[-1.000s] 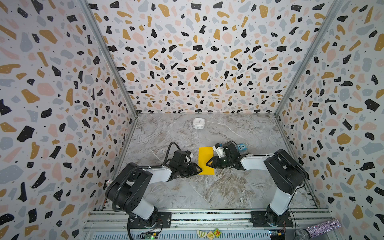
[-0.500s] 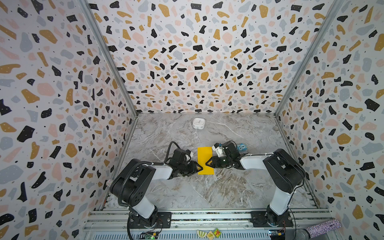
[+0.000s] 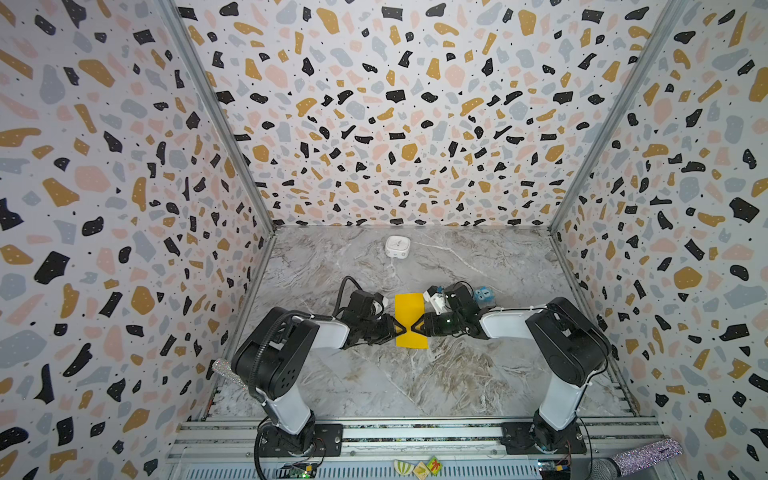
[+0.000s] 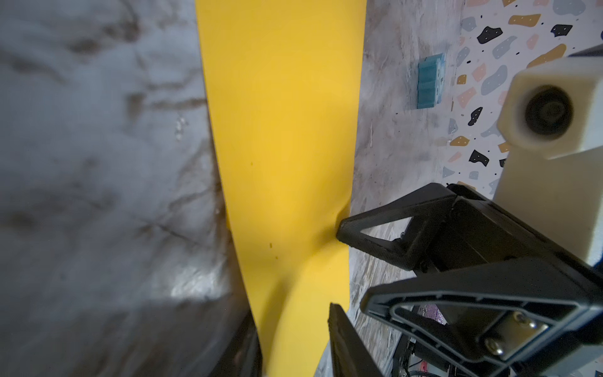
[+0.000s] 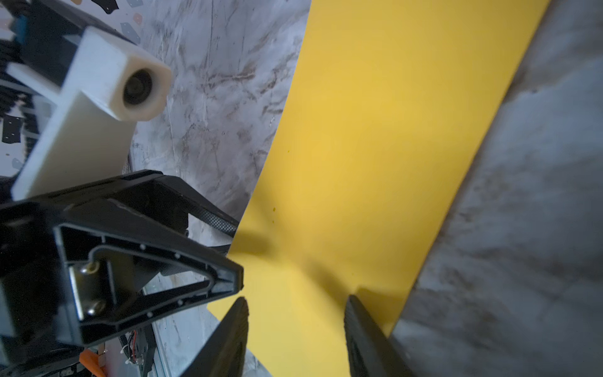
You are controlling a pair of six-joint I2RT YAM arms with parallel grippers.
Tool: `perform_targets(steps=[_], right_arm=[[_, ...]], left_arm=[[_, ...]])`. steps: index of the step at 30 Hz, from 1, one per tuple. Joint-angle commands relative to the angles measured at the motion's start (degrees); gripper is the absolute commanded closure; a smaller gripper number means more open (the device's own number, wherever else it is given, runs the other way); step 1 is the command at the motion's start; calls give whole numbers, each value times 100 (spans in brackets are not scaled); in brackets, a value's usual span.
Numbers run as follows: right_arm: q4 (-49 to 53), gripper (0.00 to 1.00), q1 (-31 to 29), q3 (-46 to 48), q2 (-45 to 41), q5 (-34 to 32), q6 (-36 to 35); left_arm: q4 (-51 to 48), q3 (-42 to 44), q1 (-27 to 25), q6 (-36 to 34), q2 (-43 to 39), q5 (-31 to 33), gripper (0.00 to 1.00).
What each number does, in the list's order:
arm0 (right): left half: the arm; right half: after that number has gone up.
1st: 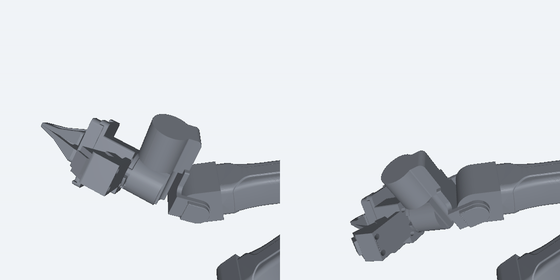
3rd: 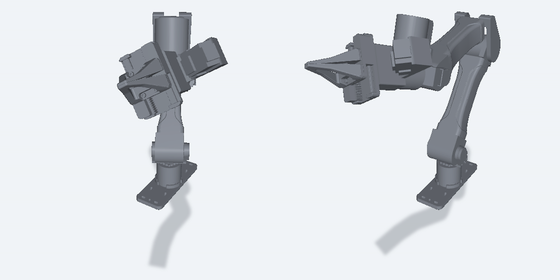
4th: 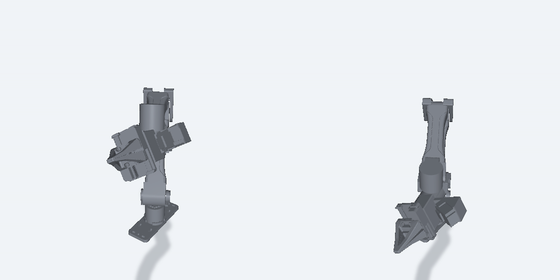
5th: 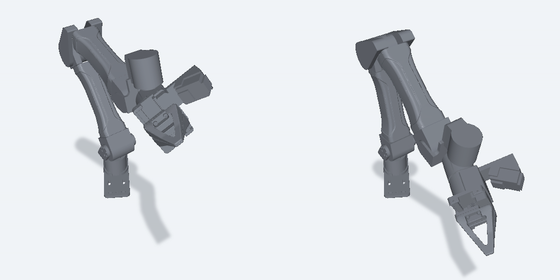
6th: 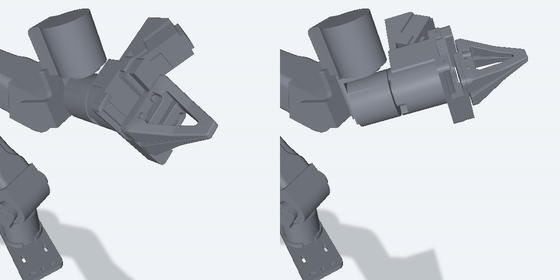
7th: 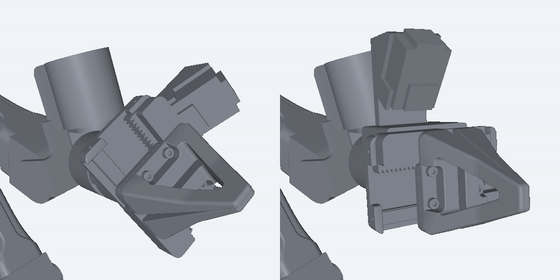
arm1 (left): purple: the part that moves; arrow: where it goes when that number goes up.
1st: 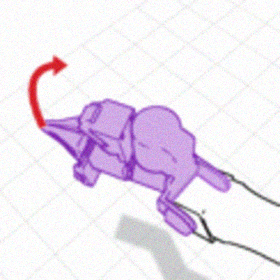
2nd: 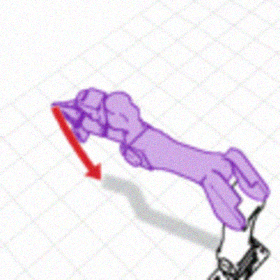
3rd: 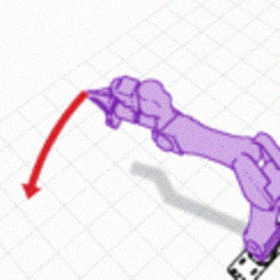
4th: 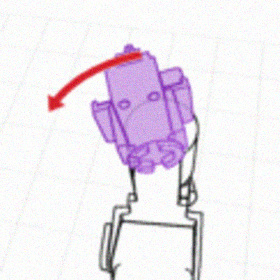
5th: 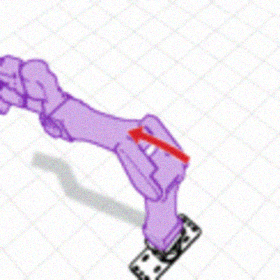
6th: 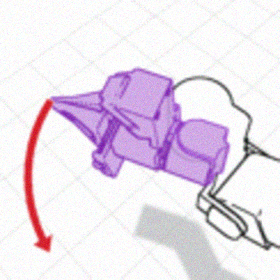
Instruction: Fold a paper plane with a square sheet of paper (pick it up from the middle)
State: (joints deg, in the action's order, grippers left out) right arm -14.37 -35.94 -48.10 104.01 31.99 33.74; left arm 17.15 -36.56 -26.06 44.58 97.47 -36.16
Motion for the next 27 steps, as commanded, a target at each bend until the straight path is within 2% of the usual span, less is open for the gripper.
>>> perform_targets(steps=[1,13,17,20,24,27], right_arm=[[549,48,20,20,171,-297,-348],[734,44,49,-133,144,-368,-980],[443,42,47,-14,-80,-307,-1317],[95,38,32,160,-479,-364,-1596],[-209,31,-63,358,-965,-853,-1993],[-614,30,-229,580,-1247,-1346,-2347]], left_arm=[[8,-107,81,-23,86,-9,68],[212,-325,251,29,419,-114,83],[348,-304,251,174,434,-145,95],[568,-174,251,419,289,-167,95],[597,-60,251,712,10,-109,96],[497,-11,251,919,-206,-27,97]])
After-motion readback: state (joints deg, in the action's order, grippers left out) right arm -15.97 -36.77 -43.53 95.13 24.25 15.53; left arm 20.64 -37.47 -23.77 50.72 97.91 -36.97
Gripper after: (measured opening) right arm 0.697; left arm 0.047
